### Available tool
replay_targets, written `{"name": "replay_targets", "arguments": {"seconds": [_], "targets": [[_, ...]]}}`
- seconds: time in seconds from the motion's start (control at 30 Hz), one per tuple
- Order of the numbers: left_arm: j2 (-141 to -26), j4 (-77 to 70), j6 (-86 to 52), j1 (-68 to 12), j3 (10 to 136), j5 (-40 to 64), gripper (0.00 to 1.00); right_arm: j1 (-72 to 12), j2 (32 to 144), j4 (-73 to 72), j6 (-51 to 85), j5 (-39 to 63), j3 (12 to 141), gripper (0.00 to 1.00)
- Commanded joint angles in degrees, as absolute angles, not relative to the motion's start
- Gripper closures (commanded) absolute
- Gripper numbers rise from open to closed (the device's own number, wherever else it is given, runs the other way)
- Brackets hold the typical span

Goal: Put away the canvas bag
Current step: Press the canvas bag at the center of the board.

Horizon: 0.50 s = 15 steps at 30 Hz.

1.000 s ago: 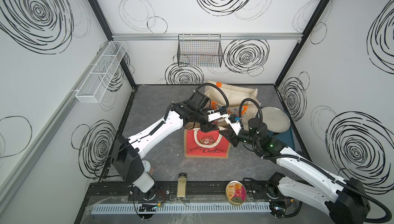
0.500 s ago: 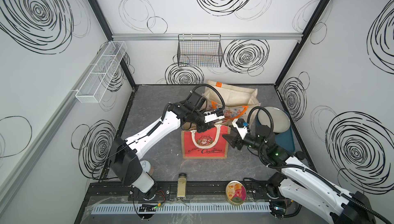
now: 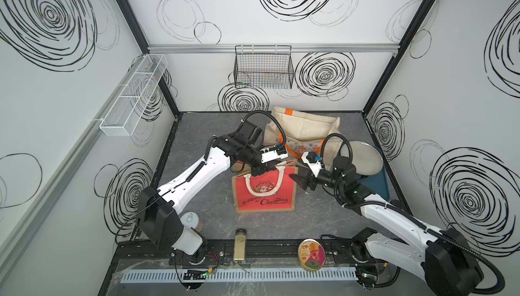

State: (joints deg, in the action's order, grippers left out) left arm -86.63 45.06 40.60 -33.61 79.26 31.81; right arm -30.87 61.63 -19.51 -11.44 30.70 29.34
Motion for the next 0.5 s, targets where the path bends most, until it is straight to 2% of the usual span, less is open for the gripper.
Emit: {"name": "replay_targets", "arguments": {"seconds": [0.0,0.13,0.23,0.37,0.43,0.47], "targets": [[-85.42,44.67,42.19,-33.53,78.52,35.58,1.0,-30.63,64.86,-20.53,-14.33,38.42,34.19,0.2],[-86.19,43.88,42.09,-33.49,77.97,36.42,1.0,-30.91,67.78,-25.21,-15.47,40.96,33.95,0.22],[-86.33,43.11,41.3,-33.11,77.87,36.06,1.0,-30.96,69.53,-24.34,-16.36,41.95,34.55,0.3],[-84.9,40.37,39.01,-30.88,76.59,36.69,1.0,-30.69,70.23,-21.8,-14.35,42.71,34.53,0.54],[-84.29,39.62,38.24,-30.66,76.11,35.27,1.0,-30.68,70.14,-24.81,-13.67,42.81,32.61,0.81],[-84.33,39.86,38.23,-30.91,76.26,34.61,0.95,-30.67,70.3,-25.75,-13.71,43.3,32.27,0.89]]}}
